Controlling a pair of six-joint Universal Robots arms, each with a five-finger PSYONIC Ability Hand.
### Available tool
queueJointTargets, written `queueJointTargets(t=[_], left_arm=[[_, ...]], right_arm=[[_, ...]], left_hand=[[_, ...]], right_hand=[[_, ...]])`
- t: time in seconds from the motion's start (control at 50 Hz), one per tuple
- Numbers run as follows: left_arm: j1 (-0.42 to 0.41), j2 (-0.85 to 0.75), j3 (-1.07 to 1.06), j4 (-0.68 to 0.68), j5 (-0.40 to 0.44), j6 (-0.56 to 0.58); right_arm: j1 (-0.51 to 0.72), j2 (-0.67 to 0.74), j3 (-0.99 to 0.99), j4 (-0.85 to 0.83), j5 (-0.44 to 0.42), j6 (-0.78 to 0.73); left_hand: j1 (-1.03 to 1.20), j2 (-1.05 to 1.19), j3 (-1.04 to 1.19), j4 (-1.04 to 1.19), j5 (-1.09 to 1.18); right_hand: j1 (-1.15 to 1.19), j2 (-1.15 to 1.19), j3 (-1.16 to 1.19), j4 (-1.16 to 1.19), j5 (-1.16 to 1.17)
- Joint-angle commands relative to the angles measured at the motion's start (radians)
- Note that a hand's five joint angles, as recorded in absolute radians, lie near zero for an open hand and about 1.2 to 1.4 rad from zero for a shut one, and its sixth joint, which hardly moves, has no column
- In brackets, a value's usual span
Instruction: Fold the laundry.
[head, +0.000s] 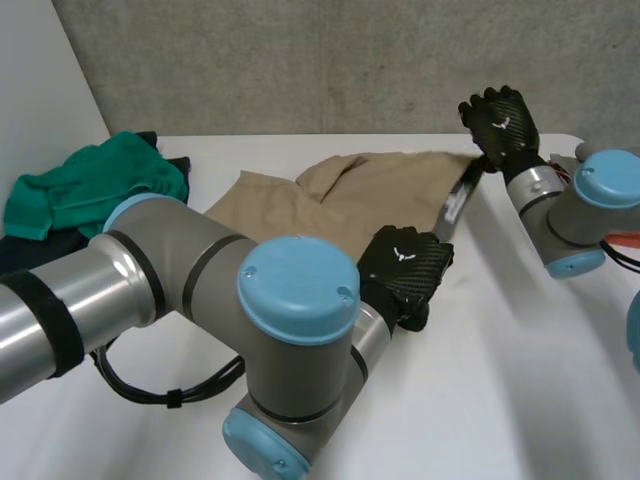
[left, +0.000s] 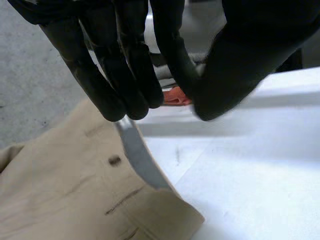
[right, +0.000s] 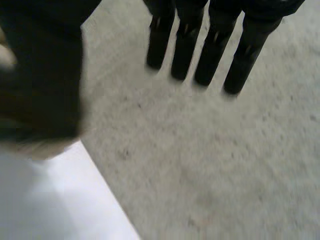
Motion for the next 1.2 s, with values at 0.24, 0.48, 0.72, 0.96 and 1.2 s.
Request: queueJointTargets(t=[0.24,0.48,0.72,0.96,1.2], left_arm=[[0.399,0.253,-0.103,-0.125,0.049,0.189],[0.737,0.005,0.047,-0.311,0.284,0.65],[0.796,-0.183,0.17,-0.336,0.37,0.775],[0.762,-0.191,0.158,-0.305,0.365,0.686],[0.743,-0.186,0.163,-0.309,0.368,0.634]], right_arm=[[0.123,-0.445,0.25,0.731,0.383,0.011],[0.381,-0.467,0.372,0.974,0.405,0.202],[0.499,-0.306,0.427,0.6,0.457,0.182],[0.501,-0.337,0.436,0.504,0.463,0.148],[0.518,-0.526,0.464,0.487,0.443,0.163]], left_hand=[[-0.869,-0.898,-0.896,-0.896,-0.89],[-0.869,-0.898,-0.896,-0.896,-0.89],[-0.857,-0.885,-0.883,-0.884,-0.878],[-0.778,-0.806,-0.804,-0.805,-0.798],[-0.552,-0.58,-0.578,-0.579,-0.573]], right_hand=[[-0.422,-0.423,-0.441,-0.449,-0.431],[-0.422,-0.423,-0.441,-0.449,-0.431],[-0.384,-0.385,-0.403,-0.411,-0.393],[0.8,0.799,0.781,0.772,0.791],[0.8,0.799,0.781,0.772,0.791]])
